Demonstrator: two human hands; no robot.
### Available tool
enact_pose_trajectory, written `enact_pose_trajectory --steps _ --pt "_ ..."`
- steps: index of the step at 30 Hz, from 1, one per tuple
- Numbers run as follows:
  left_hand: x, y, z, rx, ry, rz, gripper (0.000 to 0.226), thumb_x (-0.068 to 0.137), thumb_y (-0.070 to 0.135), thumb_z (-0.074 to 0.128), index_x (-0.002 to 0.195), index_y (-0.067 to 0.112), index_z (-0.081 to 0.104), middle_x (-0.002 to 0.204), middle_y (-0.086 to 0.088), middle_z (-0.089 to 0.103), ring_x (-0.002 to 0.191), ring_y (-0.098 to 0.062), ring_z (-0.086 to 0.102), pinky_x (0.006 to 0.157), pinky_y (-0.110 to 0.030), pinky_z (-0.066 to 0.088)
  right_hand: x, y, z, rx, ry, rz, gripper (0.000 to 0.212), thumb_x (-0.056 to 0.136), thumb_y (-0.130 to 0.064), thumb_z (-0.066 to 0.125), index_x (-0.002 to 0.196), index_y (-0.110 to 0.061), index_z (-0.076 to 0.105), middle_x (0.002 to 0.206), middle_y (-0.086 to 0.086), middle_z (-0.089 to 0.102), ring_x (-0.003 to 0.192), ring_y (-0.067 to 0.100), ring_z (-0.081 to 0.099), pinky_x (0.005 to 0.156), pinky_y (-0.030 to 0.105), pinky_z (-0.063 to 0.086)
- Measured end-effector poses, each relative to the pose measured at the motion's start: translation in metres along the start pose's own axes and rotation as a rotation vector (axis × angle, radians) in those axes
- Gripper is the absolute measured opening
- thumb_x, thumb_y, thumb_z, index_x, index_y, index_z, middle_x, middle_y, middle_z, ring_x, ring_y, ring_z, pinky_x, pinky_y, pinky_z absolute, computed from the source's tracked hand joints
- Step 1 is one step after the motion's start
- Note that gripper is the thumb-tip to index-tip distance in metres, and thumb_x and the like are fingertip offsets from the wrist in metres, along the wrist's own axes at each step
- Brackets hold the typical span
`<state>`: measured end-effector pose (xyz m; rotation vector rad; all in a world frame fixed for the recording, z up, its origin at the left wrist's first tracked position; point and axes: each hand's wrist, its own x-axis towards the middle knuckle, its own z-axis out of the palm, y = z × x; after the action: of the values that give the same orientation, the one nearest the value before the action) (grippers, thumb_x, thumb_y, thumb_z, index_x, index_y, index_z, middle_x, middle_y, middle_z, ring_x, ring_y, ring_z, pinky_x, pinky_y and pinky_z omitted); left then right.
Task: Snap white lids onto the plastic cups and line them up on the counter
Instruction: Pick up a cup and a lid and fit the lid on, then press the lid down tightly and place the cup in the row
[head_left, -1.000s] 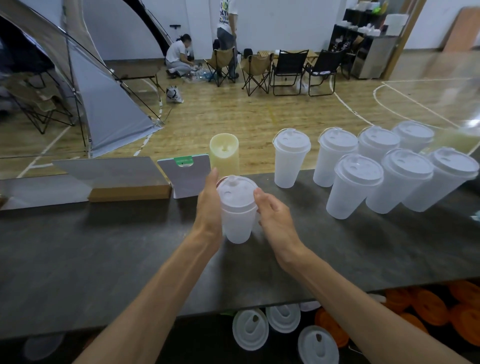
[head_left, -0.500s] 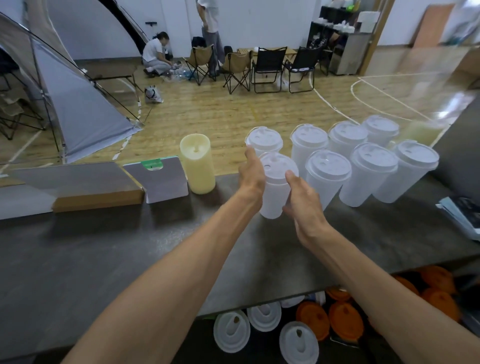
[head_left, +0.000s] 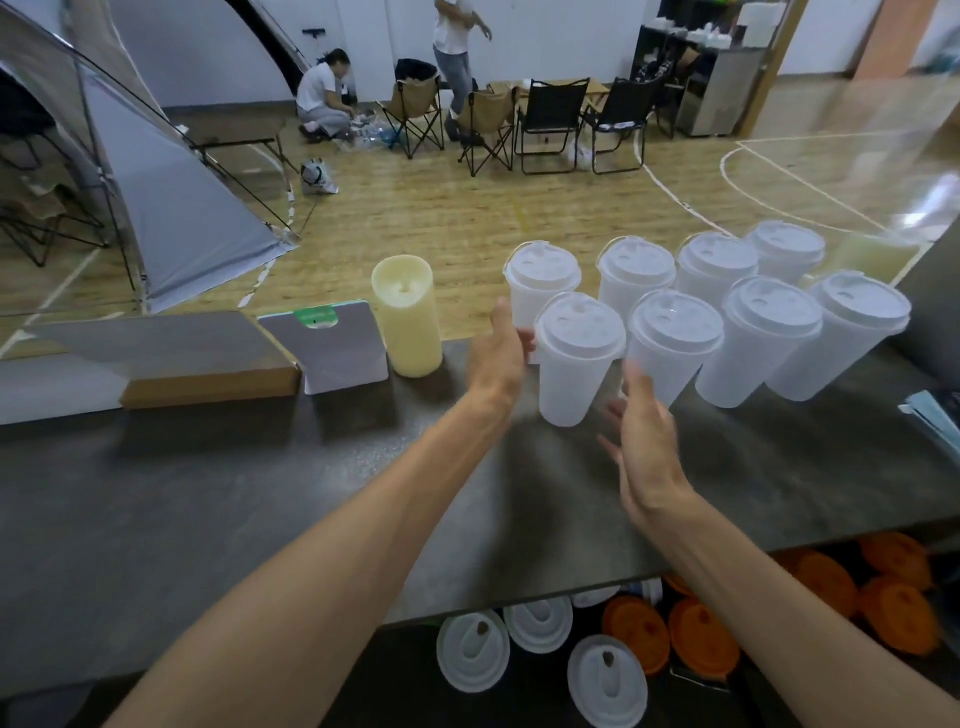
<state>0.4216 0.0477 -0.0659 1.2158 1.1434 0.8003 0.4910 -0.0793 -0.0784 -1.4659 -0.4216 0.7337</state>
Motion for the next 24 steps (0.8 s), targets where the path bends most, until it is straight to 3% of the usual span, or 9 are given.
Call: enact_pose_trajectory --steps 5,8,13,15,19,22,24 --pt "-0.017 -0.025 -0.094 0.067 0.135 0.054 0.046 0.103 0.039 0.042 0.079 0.012 0.07 0.087 -0.012 0.076 0.083 -0.029 0.07 0.085 -0.04 0.051 -0.031 0.026 0.027 -0.062 -0.025 0.159 0.016 0.099 -0.041 0.054 0.101 -0.026 0.06 0.11 0.002 0.066 0.11 0.018 0.064 0.093 0.04 0.053" --pt "-0.033 -0.028 -0.162 0.035 0.251 0.104 0.038 0.104 0.029 0.046 0.081 0.009 0.069 0.082 -0.013 0.072 0.076 -0.025 0.067 0.074 -0.036 0.05 -0.048 0.027 0.077 -0.105 -0.166 0.128 0.011 0.099 -0.03 0.057 0.097 -0.022 0.063 0.104 0.004 0.068 0.107 0.021 0.067 0.093 0.042 0.054" --pt "-0.069 -0.016 -0.282 0.069 0.45 0.196 0.024 0.099 0.014 0.051 0.083 0.013 0.068 0.08 -0.005 0.071 0.071 -0.015 0.067 0.07 -0.031 0.051 -0.085 0.018 0.19 -0.16 -0.441 0.023 0.006 0.096 -0.021 0.062 0.101 -0.019 0.066 0.1 0.003 0.07 0.1 0.019 0.067 0.092 0.041 0.054" --pt "-0.082 -0.013 -0.332 0.103 0.541 0.222 0.02 0.098 0.015 0.054 0.084 0.016 0.067 0.08 -0.002 0.07 0.071 -0.011 0.067 0.071 -0.029 0.051 -0.104 0.016 0.24 -0.185 -0.542 -0.009 0.009 0.095 -0.019 0.064 0.103 -0.017 0.067 0.102 0.005 0.07 0.101 0.022 0.067 0.093 0.041 0.054" --pt "-0.099 -0.017 -0.434 0.164 0.756 0.238 0.013 0.099 0.02 0.056 0.091 0.022 0.065 0.086 0.001 0.07 0.083 -0.015 0.068 0.076 -0.033 0.054 -0.143 0.015 0.341 -0.236 -0.8 -0.03 0.017 0.097 -0.022 0.063 0.113 -0.017 0.067 0.101 -0.003 0.069 0.094 0.011 0.064 0.089 0.032 0.053" --pt "-0.111 -0.027 -0.509 0.186 0.894 0.213 0.009 0.098 0.022 0.058 0.097 0.03 0.062 0.09 0.007 0.069 0.083 -0.006 0.067 0.066 -0.017 0.051 -0.17 0.021 0.412 -0.301 -0.965 -0.075 0.026 0.098 -0.028 0.06 0.121 -0.019 0.067 0.106 -0.006 0.066 0.096 0.007 0.061 0.09 0.028 0.051" --pt "-0.119 -0.036 -0.554 0.183 0.981 0.168 0.009 0.096 0.025 0.061 0.103 0.03 0.06 0.096 0.008 0.067 0.085 -0.004 0.066 0.065 -0.015 0.047 -0.187 0.03 0.455 -0.329 -1.053 -0.091 0.029 0.099 -0.029 0.058 0.124 -0.017 0.067 0.101 -0.009 0.065 0.093 0.005 0.059 0.086 0.026 0.05"
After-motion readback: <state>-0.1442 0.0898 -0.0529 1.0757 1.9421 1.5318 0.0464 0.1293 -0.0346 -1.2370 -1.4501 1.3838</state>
